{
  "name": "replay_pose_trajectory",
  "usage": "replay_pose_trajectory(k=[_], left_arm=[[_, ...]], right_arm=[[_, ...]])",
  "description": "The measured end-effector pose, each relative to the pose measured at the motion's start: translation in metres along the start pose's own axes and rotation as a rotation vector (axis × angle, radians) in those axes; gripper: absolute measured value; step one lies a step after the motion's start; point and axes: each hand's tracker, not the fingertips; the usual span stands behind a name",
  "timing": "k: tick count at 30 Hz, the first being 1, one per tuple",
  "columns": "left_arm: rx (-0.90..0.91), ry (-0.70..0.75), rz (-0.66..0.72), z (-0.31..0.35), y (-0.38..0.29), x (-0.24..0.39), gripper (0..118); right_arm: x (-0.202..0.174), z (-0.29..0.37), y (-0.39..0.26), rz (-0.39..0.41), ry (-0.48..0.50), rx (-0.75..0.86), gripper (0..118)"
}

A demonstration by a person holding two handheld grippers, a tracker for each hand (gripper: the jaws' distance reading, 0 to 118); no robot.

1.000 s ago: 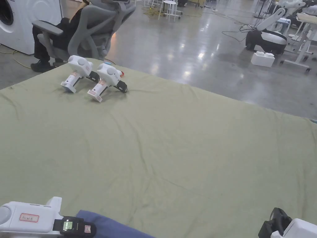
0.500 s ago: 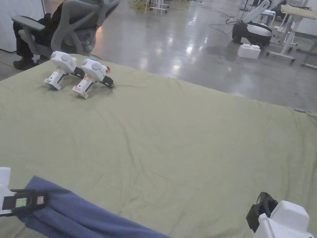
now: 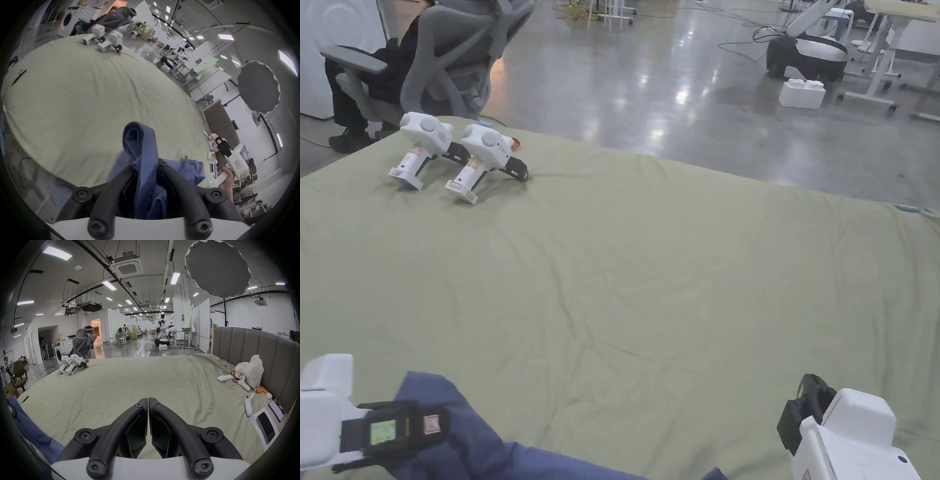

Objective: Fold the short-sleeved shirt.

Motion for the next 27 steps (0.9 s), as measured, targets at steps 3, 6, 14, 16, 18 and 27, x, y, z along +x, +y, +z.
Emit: replay_pose_trajectory(k=[3, 6, 14, 16, 18, 27], left_arm=[[-0.027, -0.016, -0.016, -0.024, -0.012, 0.032, 11], [-0.050, 0.014, -0.067, -0.063, -0.024, 0.057, 11], [-0.191, 0.119, -0.145, -0.161, -0.068, 0.101, 11], [-0.244, 0.160, -0.181, -0.178, -0.079, 0.103, 11], [-0.277, 0.192, -0.195, -0.191, -0.090, 0.104, 11], [-0.277, 0.176, -0.208, -0.195, -0.095, 0.112, 46]], right_arm=[[0.002, 0.001, -0.004, -0.005, -0.001, -0.007, 1], [0.006, 0.002, -0.007, -0.012, -0.009, -0.017, 1], [0.025, 0.007, -0.014, -0.027, -0.043, -0.034, 1], [0.029, 0.009, -0.014, -0.030, -0.053, -0.039, 1], [0.032, 0.009, -0.015, -0.034, -0.059, -0.043, 1], [0.036, 0.010, -0.020, -0.044, -0.065, -0.060, 1]])
